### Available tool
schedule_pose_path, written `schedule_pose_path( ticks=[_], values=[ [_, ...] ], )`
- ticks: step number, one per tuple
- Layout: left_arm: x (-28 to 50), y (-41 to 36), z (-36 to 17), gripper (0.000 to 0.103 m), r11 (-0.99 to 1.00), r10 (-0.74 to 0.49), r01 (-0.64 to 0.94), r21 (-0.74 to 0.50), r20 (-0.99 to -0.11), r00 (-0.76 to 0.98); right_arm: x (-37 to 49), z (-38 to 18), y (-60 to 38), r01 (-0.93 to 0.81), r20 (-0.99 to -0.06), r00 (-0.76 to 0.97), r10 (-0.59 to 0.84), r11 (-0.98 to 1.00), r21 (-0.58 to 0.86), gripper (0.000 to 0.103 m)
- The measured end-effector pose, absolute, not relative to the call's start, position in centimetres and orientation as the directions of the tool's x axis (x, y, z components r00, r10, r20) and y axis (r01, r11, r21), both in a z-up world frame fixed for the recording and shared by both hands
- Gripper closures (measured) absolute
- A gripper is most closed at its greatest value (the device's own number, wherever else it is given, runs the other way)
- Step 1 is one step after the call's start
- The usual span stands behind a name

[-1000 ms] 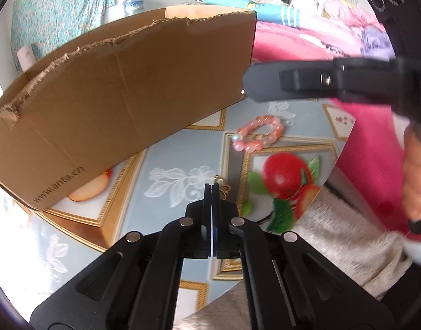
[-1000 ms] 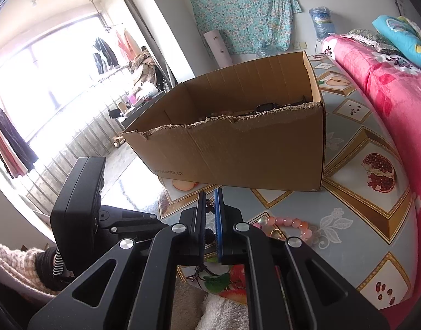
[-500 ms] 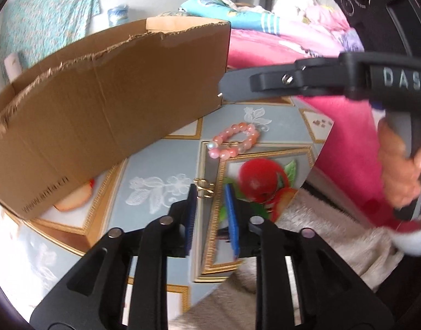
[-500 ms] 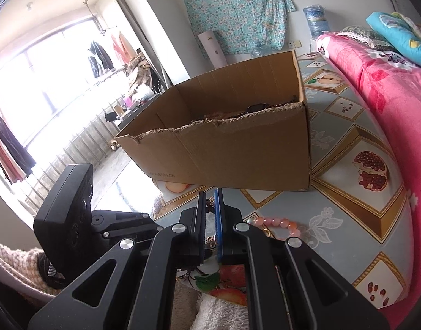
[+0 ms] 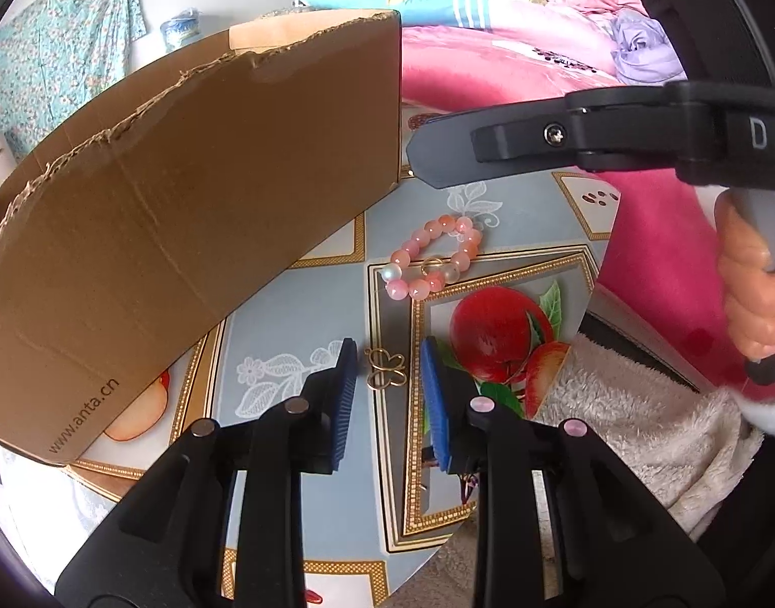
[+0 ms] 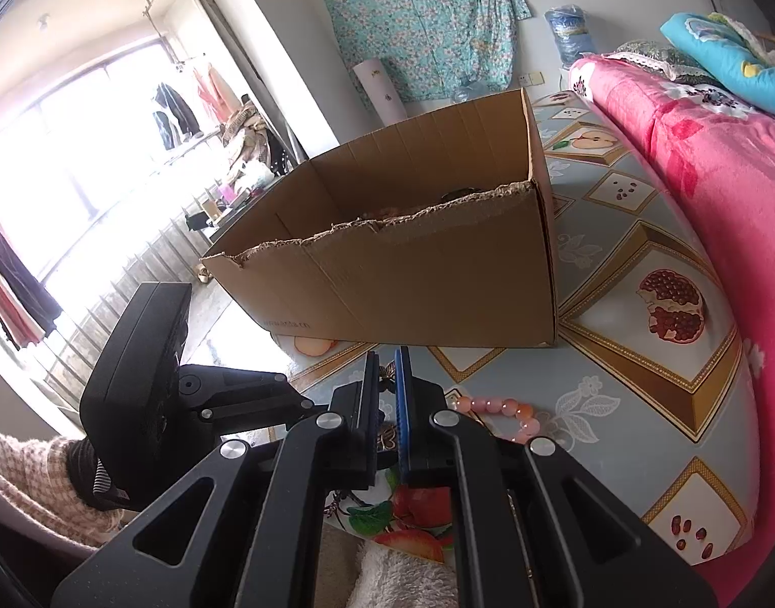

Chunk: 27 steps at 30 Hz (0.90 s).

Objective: Organize jewelry

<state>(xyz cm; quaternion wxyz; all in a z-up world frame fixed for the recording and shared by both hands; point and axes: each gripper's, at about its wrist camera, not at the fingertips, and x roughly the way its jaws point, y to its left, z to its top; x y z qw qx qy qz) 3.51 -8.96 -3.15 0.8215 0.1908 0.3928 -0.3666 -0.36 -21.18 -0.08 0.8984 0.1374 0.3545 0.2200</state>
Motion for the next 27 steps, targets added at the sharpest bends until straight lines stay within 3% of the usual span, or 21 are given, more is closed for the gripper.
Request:
schedule_pose_path(
  ticks=[4,21,24,27],
  values=[
    [3.8,-9.4,-3.1,0.092,0.652,-0.448,0.757,0.032,-0.789,0.420,-0.4,-0.1,-21.0,-0.299,-0.578,0.652,0.491,0.867,0.399,0.097],
    [4.8,-8.2,-2.9,0.092,0.711,-0.418,0.703,0.022,-0.790,0.448,-1.2,0.7,-20.9,-0.306,-0.558,0.670,0.489,0.867,0.392,0.097],
    [4.8,-7.7,-2.8,0.103,0.723,-0.419,0.691,0.014,-0.787,0.454,-1.3,0.8,-20.7,-0.310,-0.553,0.672,0.492,0.866,0.393,0.097],
    [5.2,-7.0,-2.8,0.103,0.740,-0.415,0.673,0.004,-0.784,0.462,-1.3,0.9,-20.6,-0.313,-0.551,0.673,0.493,0.865,0.392,0.097]
  ],
)
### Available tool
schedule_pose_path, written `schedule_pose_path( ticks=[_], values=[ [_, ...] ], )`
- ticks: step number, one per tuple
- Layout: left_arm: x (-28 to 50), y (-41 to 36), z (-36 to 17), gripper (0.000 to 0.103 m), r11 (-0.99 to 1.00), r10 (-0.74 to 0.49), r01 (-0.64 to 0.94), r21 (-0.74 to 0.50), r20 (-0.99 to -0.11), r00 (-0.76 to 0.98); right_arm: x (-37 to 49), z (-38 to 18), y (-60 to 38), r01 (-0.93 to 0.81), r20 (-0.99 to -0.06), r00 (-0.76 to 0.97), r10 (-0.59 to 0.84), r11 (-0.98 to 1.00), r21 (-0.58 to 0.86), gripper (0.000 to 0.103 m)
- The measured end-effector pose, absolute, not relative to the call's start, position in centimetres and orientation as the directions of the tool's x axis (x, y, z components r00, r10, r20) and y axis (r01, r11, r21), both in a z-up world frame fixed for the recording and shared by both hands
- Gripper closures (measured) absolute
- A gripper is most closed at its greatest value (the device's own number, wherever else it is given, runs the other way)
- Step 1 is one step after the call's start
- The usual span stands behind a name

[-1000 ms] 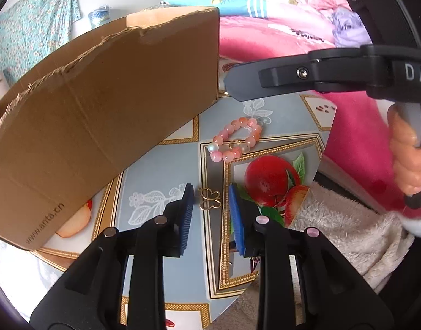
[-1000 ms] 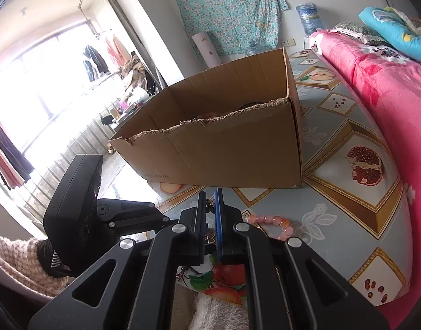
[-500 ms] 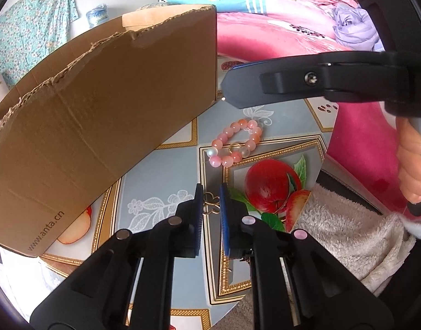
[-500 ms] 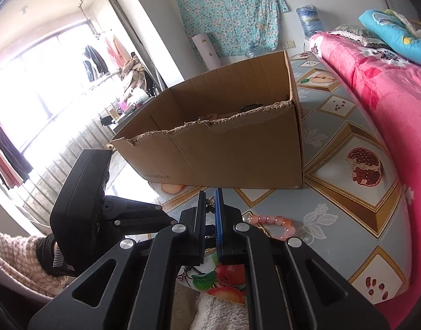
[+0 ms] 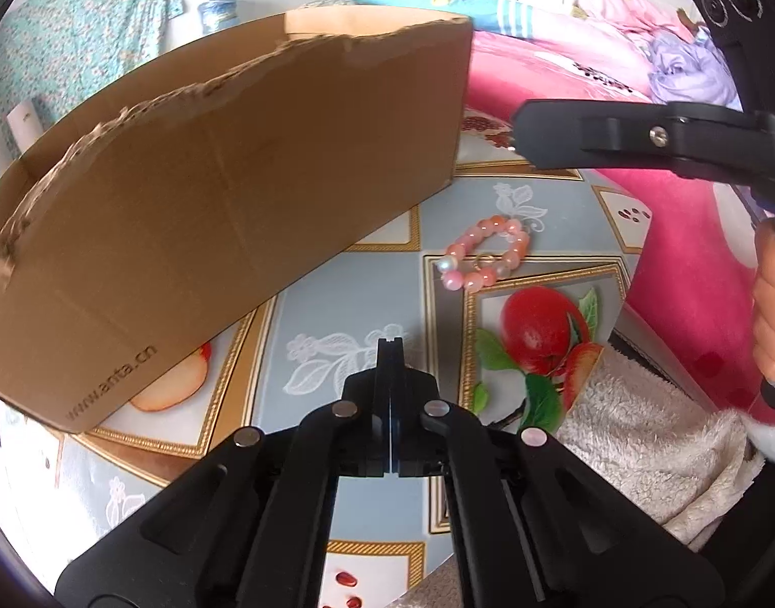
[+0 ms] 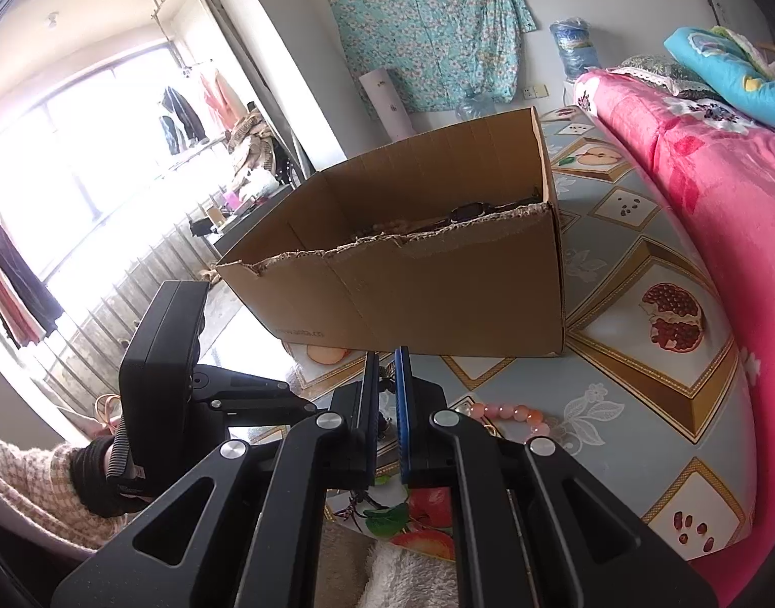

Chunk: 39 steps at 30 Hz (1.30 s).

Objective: Organize jewelry

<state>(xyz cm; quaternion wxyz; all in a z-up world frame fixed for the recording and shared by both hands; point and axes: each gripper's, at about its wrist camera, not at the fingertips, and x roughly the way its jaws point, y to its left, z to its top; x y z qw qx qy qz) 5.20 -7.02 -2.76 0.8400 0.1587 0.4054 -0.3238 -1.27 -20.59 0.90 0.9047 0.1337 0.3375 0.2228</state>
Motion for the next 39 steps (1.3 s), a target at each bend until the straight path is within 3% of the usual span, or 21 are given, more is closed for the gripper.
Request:
schedule_pose_path(
  ticks=[12,23,30,39],
  values=[
    [6.0,-4.7,-3.0,0.103,0.833,-0.378,0.551,-0.041,-0.770,0.514,-1.8,1.2,-21.0,-0.296,-0.544,0.692,0.474,0.874,0.385,0.097],
    [4.5,-5.9,-2.9,0.103,0.825,-0.368,0.564,-0.023,-0.779,0.507,-1.4,0.7,-21.0,-0.293,-0.553,0.682,0.480,0.871,0.394,0.097],
    [3.7,-6.9,-2.8,0.103,0.808,-0.394,0.588,-0.047,-0.784,0.480,-1.2,0.2,-21.2,-0.289,-0.554,0.677,0.485,0.867,0.406,0.097],
    [4.2,-7.5,-2.9,0.099,0.787,-0.495,0.589,-0.183,-0.757,0.427,-1.2,-0.2,-21.4,-0.291,-0.552,0.671,0.495,0.861,0.418,0.097]
  ],
)
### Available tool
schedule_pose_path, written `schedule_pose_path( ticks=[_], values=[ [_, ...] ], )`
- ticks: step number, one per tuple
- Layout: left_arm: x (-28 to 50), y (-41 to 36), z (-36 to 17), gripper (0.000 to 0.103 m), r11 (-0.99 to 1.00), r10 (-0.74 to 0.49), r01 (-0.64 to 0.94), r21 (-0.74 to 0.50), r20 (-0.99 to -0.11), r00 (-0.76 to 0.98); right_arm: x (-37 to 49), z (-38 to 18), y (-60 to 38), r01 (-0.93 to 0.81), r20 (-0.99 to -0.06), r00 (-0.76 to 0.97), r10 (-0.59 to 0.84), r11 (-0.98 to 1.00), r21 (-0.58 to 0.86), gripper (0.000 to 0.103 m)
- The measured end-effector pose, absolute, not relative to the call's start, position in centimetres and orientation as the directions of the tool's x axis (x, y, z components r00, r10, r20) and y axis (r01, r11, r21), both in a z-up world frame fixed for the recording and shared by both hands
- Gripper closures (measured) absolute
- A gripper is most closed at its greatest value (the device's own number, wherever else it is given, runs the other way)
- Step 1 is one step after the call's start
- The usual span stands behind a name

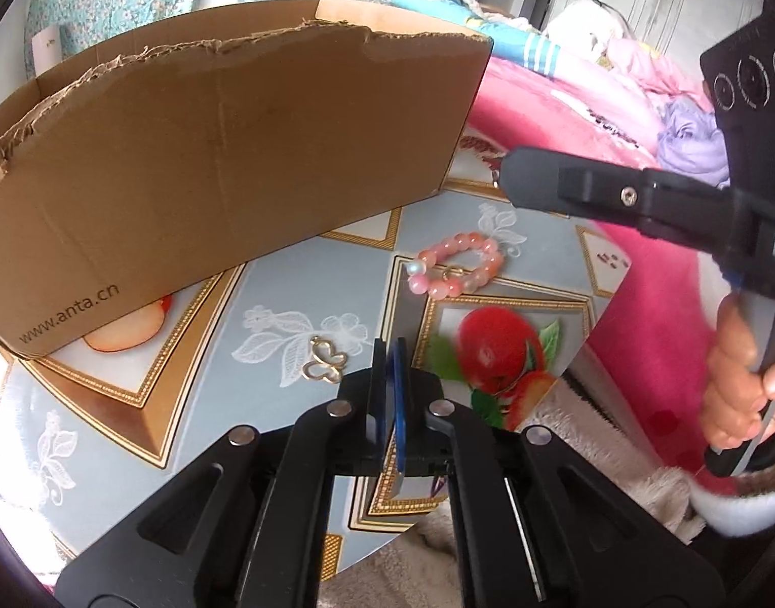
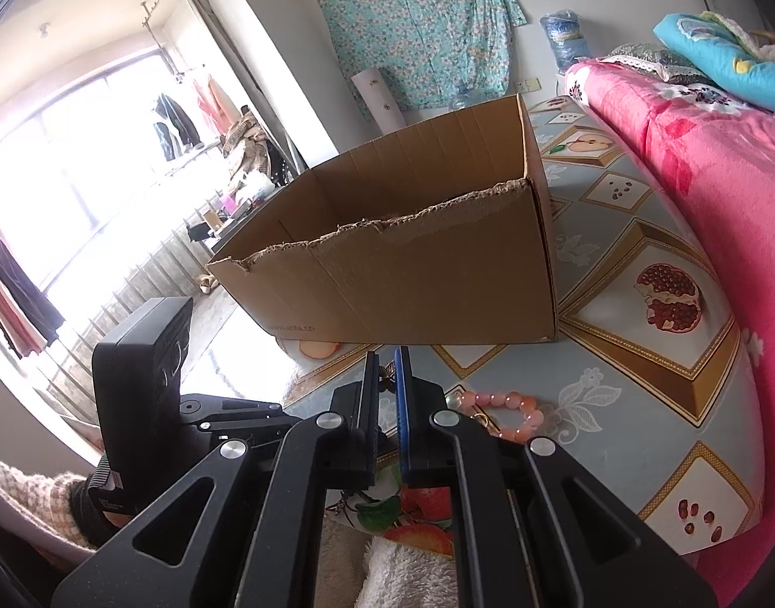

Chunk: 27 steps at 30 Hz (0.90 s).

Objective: Organize jewelry

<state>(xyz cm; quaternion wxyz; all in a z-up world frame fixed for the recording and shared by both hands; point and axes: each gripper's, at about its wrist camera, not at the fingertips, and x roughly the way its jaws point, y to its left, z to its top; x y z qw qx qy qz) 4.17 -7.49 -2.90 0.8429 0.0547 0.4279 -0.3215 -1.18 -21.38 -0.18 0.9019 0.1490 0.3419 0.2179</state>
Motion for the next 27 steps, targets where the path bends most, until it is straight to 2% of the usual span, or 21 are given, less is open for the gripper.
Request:
schedule_pose_path(
  ticks=[5,7,9,15,19,27],
  values=[
    [3.6,-6.2,-1.9,0.084,0.795,-0.480,0.592,-0.130,-0.732,0.484,-1.2,-0.4,-22.0,-0.281,-0.553,0.672,0.493,0.860,0.425,0.097],
    [3.8,-5.9,-1.7,0.067,0.801,-0.448,0.594,-0.076,-0.735,0.509,-0.9,-0.6,-22.3,-0.277,-0.554,0.666,0.500,0.855,0.438,0.097],
    [4.1,-6.0,-1.9,0.065,0.800,-0.424,0.598,-0.045,-0.748,0.510,-0.8,-0.7,-22.3,-0.277,-0.555,0.661,0.505,0.852,0.445,0.097],
    [4.9,-7.1,-2.9,0.065,0.779,-0.383,0.626,0.021,-0.776,0.502,-0.5,-0.8,-22.0,-0.280,-0.554,0.660,0.508,0.850,0.446,0.097],
    [5.3,-7.7,-2.9,0.070,0.768,-0.384,0.640,0.027,-0.781,0.493,-0.4,-1.0,-22.0,-0.272,-0.560,0.658,0.503,0.853,0.446,0.097],
    [4.9,-8.3,-2.7,0.098,0.743,-0.391,0.668,0.031,-0.791,0.471,-0.2,-1.3,-22.4,-0.263,-0.561,0.660,0.501,0.852,0.452,0.097]
  ],
)
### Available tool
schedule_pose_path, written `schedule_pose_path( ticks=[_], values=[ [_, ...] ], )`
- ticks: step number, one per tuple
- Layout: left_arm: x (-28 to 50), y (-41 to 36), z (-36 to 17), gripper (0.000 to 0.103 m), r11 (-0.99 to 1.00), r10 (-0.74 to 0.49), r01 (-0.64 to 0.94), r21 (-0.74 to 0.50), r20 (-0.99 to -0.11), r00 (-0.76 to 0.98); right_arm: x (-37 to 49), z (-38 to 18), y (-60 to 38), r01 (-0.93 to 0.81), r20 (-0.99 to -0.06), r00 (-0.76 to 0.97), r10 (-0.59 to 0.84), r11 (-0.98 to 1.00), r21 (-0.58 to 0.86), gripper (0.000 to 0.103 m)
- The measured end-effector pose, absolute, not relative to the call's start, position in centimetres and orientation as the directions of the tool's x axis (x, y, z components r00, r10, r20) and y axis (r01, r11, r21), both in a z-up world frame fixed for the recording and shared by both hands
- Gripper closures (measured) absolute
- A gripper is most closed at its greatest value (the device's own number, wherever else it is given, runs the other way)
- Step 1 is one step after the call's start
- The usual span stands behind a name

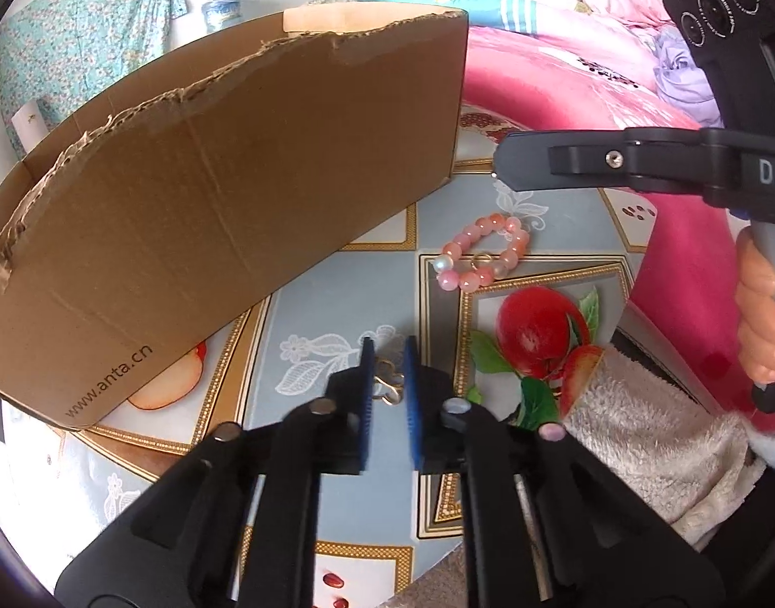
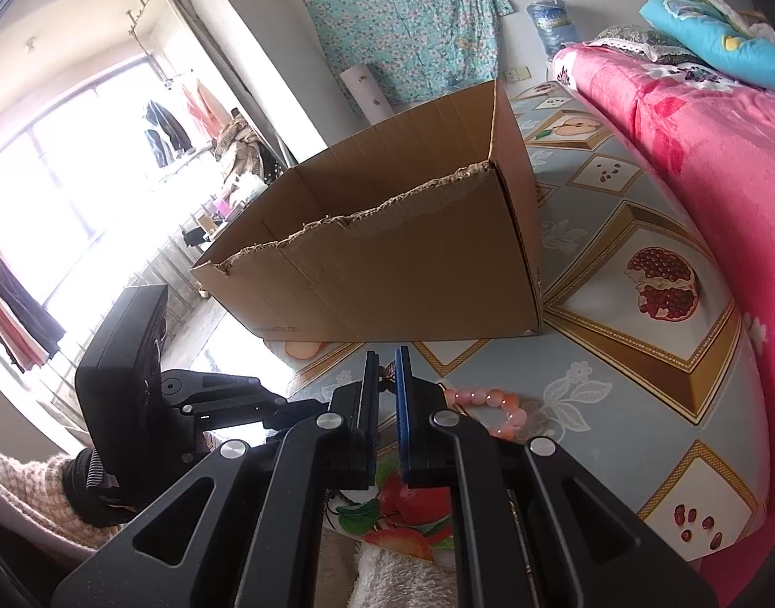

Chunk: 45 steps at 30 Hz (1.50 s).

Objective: Organize jewelry

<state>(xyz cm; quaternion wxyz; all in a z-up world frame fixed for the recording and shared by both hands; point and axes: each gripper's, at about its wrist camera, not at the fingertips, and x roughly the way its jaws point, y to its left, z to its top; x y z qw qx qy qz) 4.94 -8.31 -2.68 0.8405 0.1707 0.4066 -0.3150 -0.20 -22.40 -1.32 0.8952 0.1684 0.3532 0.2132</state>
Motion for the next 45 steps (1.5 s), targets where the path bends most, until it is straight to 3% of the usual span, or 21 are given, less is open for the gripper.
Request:
schedule_pose_path(
  ticks=[7,21,26,34,37,40,45],
  values=[
    [4.2,-8.4,-2.9,0.098,0.742,-0.388,0.667,0.064,-0.771,0.505,-0.2,-1.4,-22.3,-0.262,-0.563,0.658,0.499,0.854,0.450,0.097],
    [4.2,-5.6,-1.6,0.098,0.781,-0.419,0.625,0.002,-0.740,0.526,-0.2,-0.7,-22.0,-0.272,-0.560,0.664,0.496,0.857,0.437,0.097],
    [3.6,-3.8,2.0,0.098,0.786,-0.477,0.617,-0.044,-0.677,0.560,-0.3,0.9,-21.5,-0.308,-0.539,0.676,0.503,0.857,0.413,0.097],
    [5.2,-1.4,10.7,0.098,0.781,-0.553,0.620,-0.068,-0.537,0.637,2.9,8.5,-19.7,-0.488,-0.439,0.689,0.577,0.817,0.307,0.097],
    [9.2,-1.1,11.6,0.098,0.792,-0.545,0.601,-0.105,-0.567,0.618,5.7,9.7,-18.7,-0.522,-0.464,0.662,0.589,0.806,0.278,0.097],
    [14.9,-1.0,9.8,0.098,0.819,-0.512,0.541,-0.191,-0.670,0.538,9.8,9.3,-17.6,-0.522,-0.550,0.591,0.590,0.799,0.297,0.097],
    [21.0,-1.0,6.1,0.098,0.847,-0.486,0.443,-0.295,-0.767,0.419,16.5,5.5,-17.1,-0.428,-0.708,0.425,0.564,0.814,0.392,0.097]
  ],
)
